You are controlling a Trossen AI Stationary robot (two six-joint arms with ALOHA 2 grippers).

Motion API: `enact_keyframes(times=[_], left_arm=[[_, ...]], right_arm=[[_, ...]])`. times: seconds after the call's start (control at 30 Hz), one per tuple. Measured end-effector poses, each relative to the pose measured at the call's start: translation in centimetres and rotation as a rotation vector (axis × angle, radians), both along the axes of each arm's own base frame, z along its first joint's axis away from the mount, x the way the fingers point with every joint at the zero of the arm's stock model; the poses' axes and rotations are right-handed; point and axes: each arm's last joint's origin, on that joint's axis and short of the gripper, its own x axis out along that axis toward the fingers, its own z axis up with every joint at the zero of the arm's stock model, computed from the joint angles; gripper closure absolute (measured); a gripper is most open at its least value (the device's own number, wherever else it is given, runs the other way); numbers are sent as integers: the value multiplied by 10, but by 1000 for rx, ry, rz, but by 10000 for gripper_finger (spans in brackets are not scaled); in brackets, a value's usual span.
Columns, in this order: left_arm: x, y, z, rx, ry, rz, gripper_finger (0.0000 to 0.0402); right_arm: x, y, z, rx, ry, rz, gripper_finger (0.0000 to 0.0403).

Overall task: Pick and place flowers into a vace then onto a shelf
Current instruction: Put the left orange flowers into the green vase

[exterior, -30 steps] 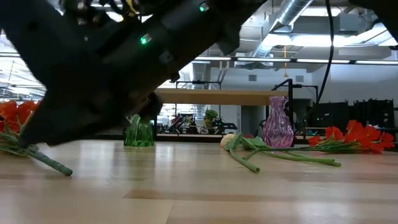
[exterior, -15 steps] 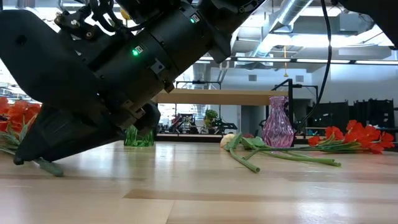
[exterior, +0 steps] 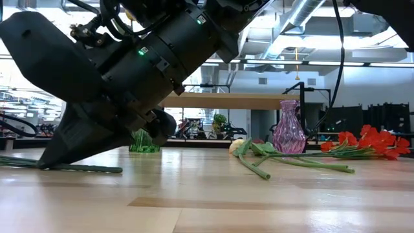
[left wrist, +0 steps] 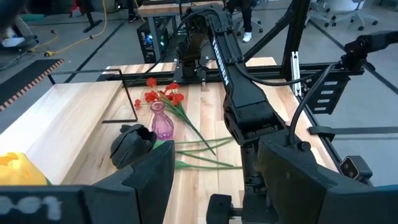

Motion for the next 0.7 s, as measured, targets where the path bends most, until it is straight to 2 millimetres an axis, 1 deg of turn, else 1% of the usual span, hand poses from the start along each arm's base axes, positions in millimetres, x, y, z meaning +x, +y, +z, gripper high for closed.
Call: enact_keyframes(times=[0.13,0.27,0.33,0.37,0.47,0.57,0.7], left_arm=[[0,0,0,2,0,-1,181],[0,0,0,-2,0,0,181],[0,0,0,-2,1,1,181],[0,0,0,-2,0,1,181],[0,0,0,-1,3,2,181],[0,0,0,6,2,7,181],[0,0,0,12,2,9,181]], right_arm=[[-1,0,3,0,-4,-22,400],[-7,8,11,-100,-6,-15,401],[-14,14,18,-180,9,0,402],[-15,17,22,-205,-3,7,401],[-24,28,42,-282,-22,51,401],[-32,40,63,-320,-49,111,401],[-41,49,82,-334,-60,172,401]])
